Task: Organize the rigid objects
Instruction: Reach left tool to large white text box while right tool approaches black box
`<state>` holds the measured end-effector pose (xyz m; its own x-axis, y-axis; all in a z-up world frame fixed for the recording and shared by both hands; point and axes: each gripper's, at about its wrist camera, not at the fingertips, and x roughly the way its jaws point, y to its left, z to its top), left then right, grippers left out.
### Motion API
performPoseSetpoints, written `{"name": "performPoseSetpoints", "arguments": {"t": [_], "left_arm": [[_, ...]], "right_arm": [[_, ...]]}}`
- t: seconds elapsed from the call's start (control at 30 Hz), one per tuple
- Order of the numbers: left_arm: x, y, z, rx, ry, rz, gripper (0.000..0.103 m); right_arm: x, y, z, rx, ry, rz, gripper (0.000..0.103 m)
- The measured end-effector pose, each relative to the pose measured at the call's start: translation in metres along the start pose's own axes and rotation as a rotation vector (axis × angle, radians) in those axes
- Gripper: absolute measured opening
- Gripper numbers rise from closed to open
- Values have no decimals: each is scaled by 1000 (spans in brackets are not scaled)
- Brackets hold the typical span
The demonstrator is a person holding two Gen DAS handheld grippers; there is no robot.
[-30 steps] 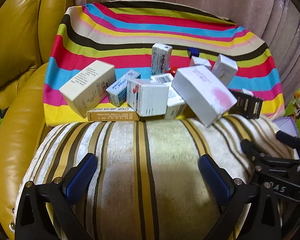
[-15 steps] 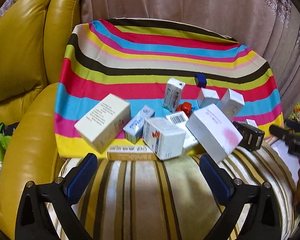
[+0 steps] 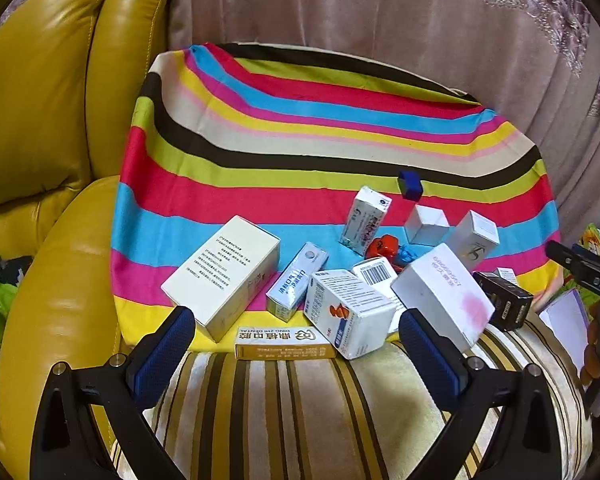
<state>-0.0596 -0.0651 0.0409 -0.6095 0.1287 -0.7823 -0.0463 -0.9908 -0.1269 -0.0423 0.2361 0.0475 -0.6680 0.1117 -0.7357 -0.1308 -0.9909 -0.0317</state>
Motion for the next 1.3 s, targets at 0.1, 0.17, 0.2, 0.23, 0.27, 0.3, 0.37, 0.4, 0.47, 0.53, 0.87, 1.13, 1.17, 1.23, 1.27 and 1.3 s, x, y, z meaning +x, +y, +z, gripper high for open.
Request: {"name": "performPoseSetpoints", "arguments": {"t": [0.1,0.17,0.2,0.23,0.27,0.3,0.37,0.4,0.47,0.53,0.87,1.13,1.17,1.23,1.27,1.3], "left_arm": [[5,5,4,-15,10,-8,100],[8,10,6,-18,18,2,97],[10,13,8,-17,22,10,96],[12,15,9,-17,27,15,96],[13,17,9,-17,33,17,96],[16,19,10,-14,43,17,95],[22,21,13,-3,59,22,93],[25,22,14,2,64,24,93],[33,24,18,6,77,28,93],[42,27,22,16,93,37,92],[70,37,33,59,142,66,89],[83,45,37,68,170,81,83],[84,46,36,70,176,81,83],[88,47,35,73,193,82,83],[90,47,34,76,202,77,82],[93,46,34,81,210,72,77]], "right_arm": [[-2,-9,0,47,-30,72,103],[-3,-7,1,36,-54,131,103],[-2,-4,1,25,-32,143,103],[1,-1,2,21,-2,154,103],[1,-1,2,27,9,173,103],[1,0,1,38,16,195,103],[1,5,-1,22,27,193,103],[1,8,-3,6,24,185,103],[4,15,-7,-37,20,166,103],[7,17,-10,-55,40,177,103],[27,35,1,-134,77,196,103],[35,39,4,-142,115,270,103],[33,33,1,-131,120,273,103],[33,21,-3,-102,130,265,103],[34,16,-5,-80,140,267,103],[34,8,-8,-45,158,274,103]]}}
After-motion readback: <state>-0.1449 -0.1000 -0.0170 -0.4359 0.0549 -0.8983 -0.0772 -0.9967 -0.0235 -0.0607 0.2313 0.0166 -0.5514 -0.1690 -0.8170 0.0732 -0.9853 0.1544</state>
